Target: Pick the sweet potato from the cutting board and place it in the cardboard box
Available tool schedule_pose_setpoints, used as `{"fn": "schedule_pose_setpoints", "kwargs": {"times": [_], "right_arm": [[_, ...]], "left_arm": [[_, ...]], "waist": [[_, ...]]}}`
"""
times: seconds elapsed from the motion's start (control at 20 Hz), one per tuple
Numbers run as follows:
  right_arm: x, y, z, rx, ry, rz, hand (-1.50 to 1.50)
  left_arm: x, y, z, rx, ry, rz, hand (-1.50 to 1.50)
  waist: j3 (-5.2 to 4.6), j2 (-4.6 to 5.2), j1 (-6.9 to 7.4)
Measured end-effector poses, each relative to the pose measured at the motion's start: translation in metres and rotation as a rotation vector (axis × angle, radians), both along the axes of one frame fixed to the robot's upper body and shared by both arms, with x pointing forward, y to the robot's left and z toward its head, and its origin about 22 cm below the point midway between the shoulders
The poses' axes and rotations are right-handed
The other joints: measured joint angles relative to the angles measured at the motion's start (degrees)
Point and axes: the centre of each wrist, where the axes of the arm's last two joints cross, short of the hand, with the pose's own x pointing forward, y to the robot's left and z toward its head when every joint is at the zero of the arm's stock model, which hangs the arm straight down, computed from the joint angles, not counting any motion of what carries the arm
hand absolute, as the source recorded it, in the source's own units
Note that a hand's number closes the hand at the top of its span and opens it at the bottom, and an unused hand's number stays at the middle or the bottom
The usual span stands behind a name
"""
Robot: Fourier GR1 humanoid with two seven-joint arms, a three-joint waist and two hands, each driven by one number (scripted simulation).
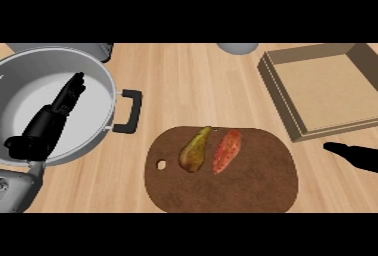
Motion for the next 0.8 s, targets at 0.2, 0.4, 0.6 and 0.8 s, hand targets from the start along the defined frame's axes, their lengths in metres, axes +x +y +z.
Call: {"fn": "schedule_pose_setpoints", "kwargs": {"times": [0.2,0.4,0.6,0.8], "right_arm": [[-0.03,0.018,0.004,-0.185,0.033,0.012,-1.5],[-0.048,0.039,0.012,-0.313,0.127,0.029,-1.5],[-0.058,0.055,0.022,-0.433,0.311,0.065,-1.5],[-0.059,0.076,0.03,-0.514,0.457,0.108,-1.5]], "left_arm": [[-0.004,-0.011,-0.001,0.013,0.004,-0.059,0.0],[0.002,-0.023,0.011,0.024,0.002,-0.095,0.0],[0.004,-0.03,0.015,0.02,0.003,-0.122,0.0],[0.006,-0.037,0.011,0.021,0.001,-0.147,0.0]], "waist": [[0.05,0.39,1.7],[0.06,0.78,3.23],[-0.01,1.12,4.63],[-0.04,1.43,5.98]]}}
